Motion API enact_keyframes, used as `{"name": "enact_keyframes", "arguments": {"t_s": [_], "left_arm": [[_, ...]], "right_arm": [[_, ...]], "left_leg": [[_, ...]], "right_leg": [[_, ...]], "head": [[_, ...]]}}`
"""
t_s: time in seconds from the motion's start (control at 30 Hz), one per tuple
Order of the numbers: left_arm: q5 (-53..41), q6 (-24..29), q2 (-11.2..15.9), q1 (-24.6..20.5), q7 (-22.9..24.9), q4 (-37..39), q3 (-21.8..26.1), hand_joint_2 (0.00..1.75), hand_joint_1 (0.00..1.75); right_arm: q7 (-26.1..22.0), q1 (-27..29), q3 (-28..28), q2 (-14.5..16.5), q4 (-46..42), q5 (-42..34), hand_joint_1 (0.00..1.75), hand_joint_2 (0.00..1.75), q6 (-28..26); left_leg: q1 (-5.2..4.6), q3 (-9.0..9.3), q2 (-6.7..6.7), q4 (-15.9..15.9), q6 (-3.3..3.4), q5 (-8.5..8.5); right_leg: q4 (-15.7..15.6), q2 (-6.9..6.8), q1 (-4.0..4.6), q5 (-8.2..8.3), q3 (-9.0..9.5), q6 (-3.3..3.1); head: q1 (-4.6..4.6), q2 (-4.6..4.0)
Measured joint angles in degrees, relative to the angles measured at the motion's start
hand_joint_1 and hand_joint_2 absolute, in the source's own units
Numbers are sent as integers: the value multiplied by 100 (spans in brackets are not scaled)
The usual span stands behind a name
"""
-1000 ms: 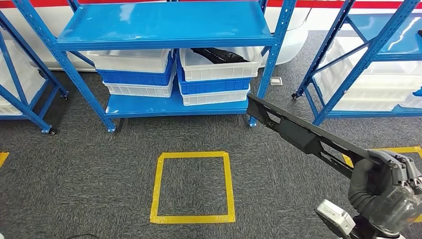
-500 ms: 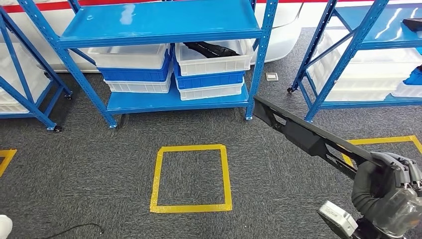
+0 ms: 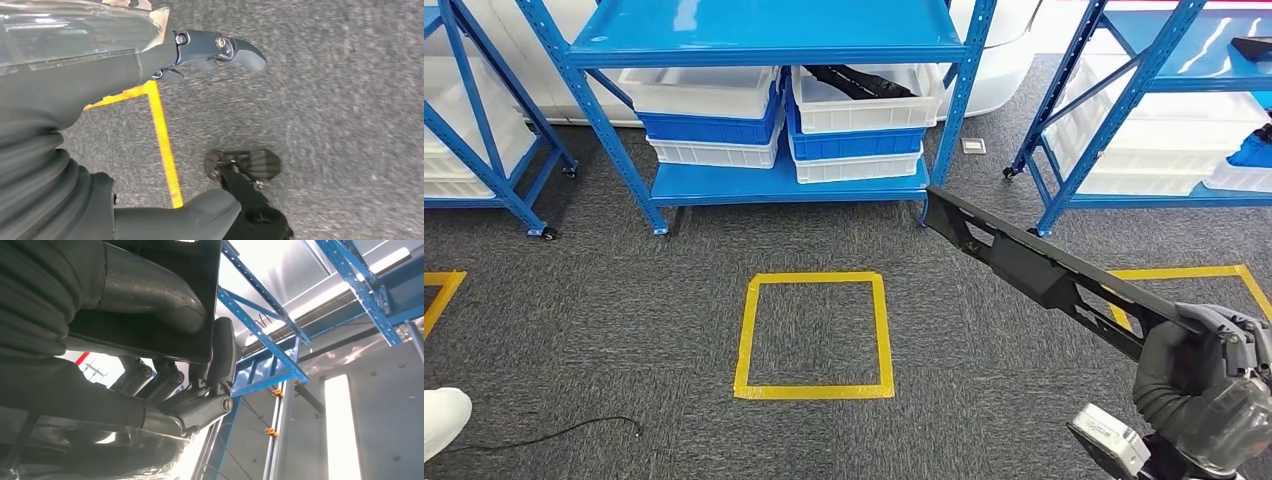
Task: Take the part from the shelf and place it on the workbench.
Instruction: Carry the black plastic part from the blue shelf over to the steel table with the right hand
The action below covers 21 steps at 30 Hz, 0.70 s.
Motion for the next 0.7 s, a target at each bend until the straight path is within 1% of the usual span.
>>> {"name": "enact_keyframes", "arguments": {"t_s": [0.03,0.07,0.1,0.13,0.17,0.2,0.23,0.27,0.3,0.33,0.37,0.4,0.43,0.47,0.5,0.53,0.57,0.6,0.63,0.67,0.7], "left_arm": [[2,1,0,1,1,0,0,175,0],[3,2,-1,2,2,0,0,175,0],[3,2,-3,2,2,0,0,175,0],[3,3,-5,1,3,-1,0,175,0],[3,3,-7,0,3,-1,0,175,0],[3,3,-7,1,3,-1,0,175,0],[2,4,-3,1,3,-1,0,175,0],[2,5,1,6,3,0,0,175,0],[2,8,8,16,3,1,0,175,0],[3,11,17,27,3,2,0,175,0],[3,13,22,43,5,4,-1,175,0],[3,14,26,58,7,7,-2,175,0],[3,15,26,65,9,8,-3,175,0],[3,15,25,70,11,9,-3,175,0],[3,15,24,71,11,9,-4,175,0],[3,16,25,69,11,9,-4,175,0],[3,16,25,68,11,9,-4,175,0],[3,15,25,67,12,9,-4,175,0],[3,13,26,62,15,8,-4,175,0],[3,10,26,53,19,8,-4,175,0],[3,8,27,42,24,8,-4,175,0]], "right_arm": [[4,-6,0,-4,13,3,175,175,0],[7,-13,0,-7,26,6,175,175,0],[8,-24,0,-10,37,10,175,175,0],[8,-40,1,-11,47,14,175,175,0],[8,-58,3,-11,53,15,175,175,0],[2,-71,4,-10,55,15,175,175,0],[-7,-79,5,-10,59,10,175,175,0],[-21,-83,4,-10,62,4,175,175,0],[-38,-83,2,-10,68,-4,175,175,0],[-53,-86,-1,-10,77,-13,175,175,0],[-65,-89,-3,-9,83,-17,175,175,0],[-73,-91,-3,-6,89,-21,175,175,0],[-77,-93,-4,-3,92,-22,175,175,0],[-79,-92,-4,-1,94,-22,175,175,0],[-80,-91,-4,1,97,-22,175,175,0],[-81,-91,-4,2,102,-22,175,175,0],[-80,-90,-4,2,106,-15,175,175,0],[-79,-90,-5,2,108,-3,175,175,0],[-75,-90,-5,2,108,16,175,175,0],[-68,-91,-5,4,108,42,175,175,0],[-53,-94,-6,7,107,67,175,175,0]], "left_leg": [[0,-91,7,4,-6,76],[1,-184,11,9,-20,154],[4,-281,13,14,-38,229],[4,-366,13,23,-64,302],[-3,-436,11,37,-94,367],[-12,-483,10,42,-125,432],[-20,-510,9,40,-155,498],[-22,-524,8,25,-186,563],[-17,-531,5,4,-218,627],[-2,-549,-3,10,-251,614],[14,-581,-13,86,-283,479],[28,-633,-24,280,-311,220],[41,-701,-31,586,-335,-120],[46,-769,-34,976,-358,-440],[49,-818,-34,1357,-379,-639],[52,-818,-34,1631,-394,-682],[57,-740,-34,1739,-402,-598],[65,-552,-33,1623,-398,-445],[72,-271,-36,1319,-385,-312],[71,65,-43,890,-366,-278],[67,359,-51,473,-341,-314]], "right_leg": [[206,0,-4,-21,14,51],[230,0,-10,68,116,121],[48,-1,-20,218,314,191],[-300,-1,-32,346,594,238],[-752,0,-31,385,917,246],[-1157,5,-20,354,1169,211],[-1447,10,-4,297,1321,159],[-1595,14,24,255,1374,100],[-1618,15,23,272,1332,34],[-1612,5,3,318,1285,-28],[-1607,-5,-14,375,1238,-108],[-1612,-16,-39,445,1178,-182],[-1609,-26,-44,516,1110,-232],[-1605,-28,-36,590,1038,-262],[-1598,-31,-29,663,962,-264],[-1587,-31,-25,731,883,-257],[-1570,-32,-23,794,799,-244],[-1548,-31,-23,849,711,-225],[-1522,-29,-24,893,635,-200],[-1492,-28,-15,930,570,-174],[-1470,-32,-6,964,526,-142]], "head": [[1,0],[1,0],[0,0],[1,1],[2,1],[-4,1],[-10,1],[-20,1],[-30,1],[-32,1],[-36,0],[-39,0],[-42,1],[-44,1],[-45,1],[-46,1],[-47,0],[-47,1],[-49,2],[-50,2],[-45,2]]}}
